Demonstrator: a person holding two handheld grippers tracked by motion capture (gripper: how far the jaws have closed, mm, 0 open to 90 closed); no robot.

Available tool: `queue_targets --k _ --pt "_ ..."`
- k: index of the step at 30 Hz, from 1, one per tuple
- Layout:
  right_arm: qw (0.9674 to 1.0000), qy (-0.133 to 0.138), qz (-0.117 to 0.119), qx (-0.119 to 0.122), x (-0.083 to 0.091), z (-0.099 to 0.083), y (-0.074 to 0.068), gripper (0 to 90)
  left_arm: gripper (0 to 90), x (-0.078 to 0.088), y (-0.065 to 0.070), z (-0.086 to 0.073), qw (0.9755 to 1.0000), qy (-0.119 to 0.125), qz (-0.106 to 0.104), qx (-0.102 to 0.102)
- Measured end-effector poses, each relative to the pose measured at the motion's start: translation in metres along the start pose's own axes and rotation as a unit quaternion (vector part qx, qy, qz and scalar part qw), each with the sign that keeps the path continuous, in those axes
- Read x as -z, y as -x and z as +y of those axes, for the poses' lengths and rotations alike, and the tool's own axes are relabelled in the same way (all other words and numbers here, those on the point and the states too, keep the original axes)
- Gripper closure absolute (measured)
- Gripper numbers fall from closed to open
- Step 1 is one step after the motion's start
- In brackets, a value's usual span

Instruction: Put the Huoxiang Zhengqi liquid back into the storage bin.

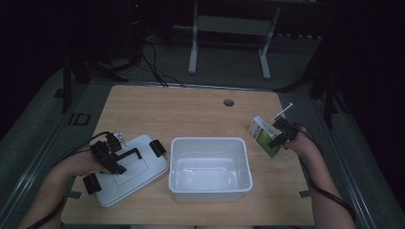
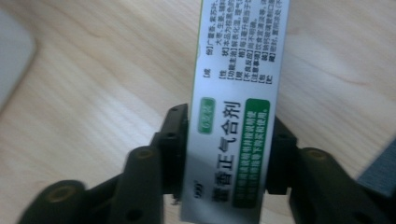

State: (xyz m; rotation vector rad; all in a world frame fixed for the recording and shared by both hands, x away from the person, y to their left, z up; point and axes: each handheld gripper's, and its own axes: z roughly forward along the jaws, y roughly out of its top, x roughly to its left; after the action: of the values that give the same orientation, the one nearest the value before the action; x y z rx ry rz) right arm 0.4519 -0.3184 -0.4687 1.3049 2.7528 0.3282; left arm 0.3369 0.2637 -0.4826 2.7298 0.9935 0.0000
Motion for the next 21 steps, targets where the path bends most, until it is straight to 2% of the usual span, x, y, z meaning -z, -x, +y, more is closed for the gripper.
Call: queue_targets --k 11,18,21 --pt "0.9999 0.013 -0.003 -0.005 0.007 -0.004 0.002 63.7 37.2 0.001 -0.002 -0.003 1.0 0.001 0.001 0.004" --pt "0.9992 0.039 -0.002 0.001 0.027 -0.012 -0.001 63.8 37.2 0.004 -0.001 -0.002 1.0 0.001 0.003 0.001" --pt "0.9987 0.051 0.006 0.006 0.036 -0.017 -0.003 63.8 37.2 0.004 0.0 -0.001 1.0 -0.001 0.003 -0.001"
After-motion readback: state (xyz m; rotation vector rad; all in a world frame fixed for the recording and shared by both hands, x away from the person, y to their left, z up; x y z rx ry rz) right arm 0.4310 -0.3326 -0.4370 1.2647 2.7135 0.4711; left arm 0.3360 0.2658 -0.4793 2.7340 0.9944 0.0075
